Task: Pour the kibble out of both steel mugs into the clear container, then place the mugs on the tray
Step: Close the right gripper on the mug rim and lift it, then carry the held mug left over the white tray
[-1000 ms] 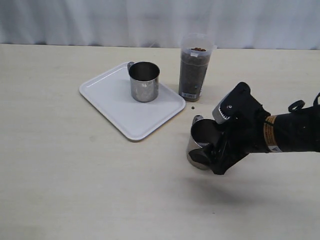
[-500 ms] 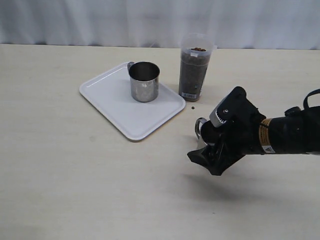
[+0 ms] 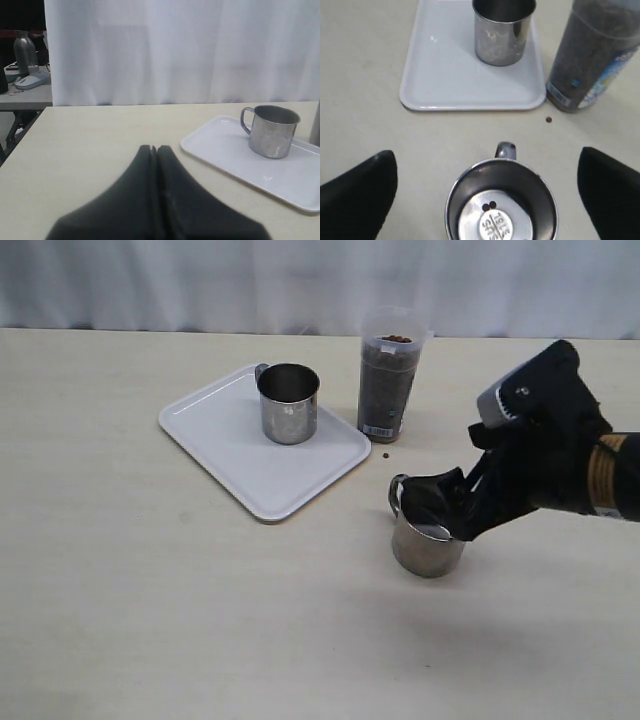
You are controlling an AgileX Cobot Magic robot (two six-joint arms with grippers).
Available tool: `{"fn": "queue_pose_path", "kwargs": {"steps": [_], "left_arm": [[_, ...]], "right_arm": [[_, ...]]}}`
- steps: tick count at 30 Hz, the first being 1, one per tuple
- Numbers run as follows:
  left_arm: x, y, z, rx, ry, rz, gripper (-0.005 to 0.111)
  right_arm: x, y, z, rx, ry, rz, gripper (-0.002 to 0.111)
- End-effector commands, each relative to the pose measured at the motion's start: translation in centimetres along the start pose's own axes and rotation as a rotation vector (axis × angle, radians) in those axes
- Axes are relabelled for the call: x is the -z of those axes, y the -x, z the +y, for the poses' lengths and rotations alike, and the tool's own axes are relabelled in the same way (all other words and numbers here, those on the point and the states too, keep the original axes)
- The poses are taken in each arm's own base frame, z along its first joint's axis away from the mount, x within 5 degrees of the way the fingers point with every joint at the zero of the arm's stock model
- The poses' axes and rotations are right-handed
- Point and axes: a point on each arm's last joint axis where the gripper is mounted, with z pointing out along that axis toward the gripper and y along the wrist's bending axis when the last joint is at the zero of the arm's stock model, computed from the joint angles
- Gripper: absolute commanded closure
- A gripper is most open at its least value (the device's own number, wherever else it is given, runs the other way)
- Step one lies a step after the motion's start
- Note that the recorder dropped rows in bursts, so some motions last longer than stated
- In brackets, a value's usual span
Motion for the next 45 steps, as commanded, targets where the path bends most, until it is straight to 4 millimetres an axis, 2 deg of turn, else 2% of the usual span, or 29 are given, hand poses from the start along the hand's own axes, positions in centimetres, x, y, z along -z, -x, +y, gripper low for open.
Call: {"fn": "queue_pose_path", "kwargs": {"steps": [1, 8, 15, 23, 30, 37, 45], "left_arm": [[0.0, 0.0, 0.0, 0.012, -0.003, -0.001, 0.107], [0.0, 0.0, 0.0, 0.012, -0.003, -0.001, 0.107], [0.0, 0.0, 0.0, 0.012, -0.003, -0.006, 0.107], [0.0, 0.0, 0.0, 0.012, -0.003, -0.008, 0.107], [0.0, 0.0, 0.0, 0.012, -0.003, -0.008, 0.107], [0.0, 0.0, 0.0, 0.012, -0.003, -0.008, 0.107], [0.0, 0.0, 0.0, 0.012, -0.003, -0.002, 0.107]], "right_arm": [[0.9, -1.0, 0.5, -0.046, -0.004, 0.077, -0.001], [-0.6, -1.9, -0.1, -0.131, -0.021, 0.153, -0.001], [-2.6, -2.9, -0.3, -0.115, 0.028, 0.222, -0.001], [-3.6, -3.2, -1.0, -0.108, -0.002, 0.253, -0.001], [-5.3, -4.6, -1.1, -0.11, 0.028, 0.325, -0.001], [-7.3, -4.9, -1.6, -0.119, 0.055, 0.358, -0.001], [-8.7, -5.3, -1.9, -0.128, 0.065, 0.383, -0.001]]}}
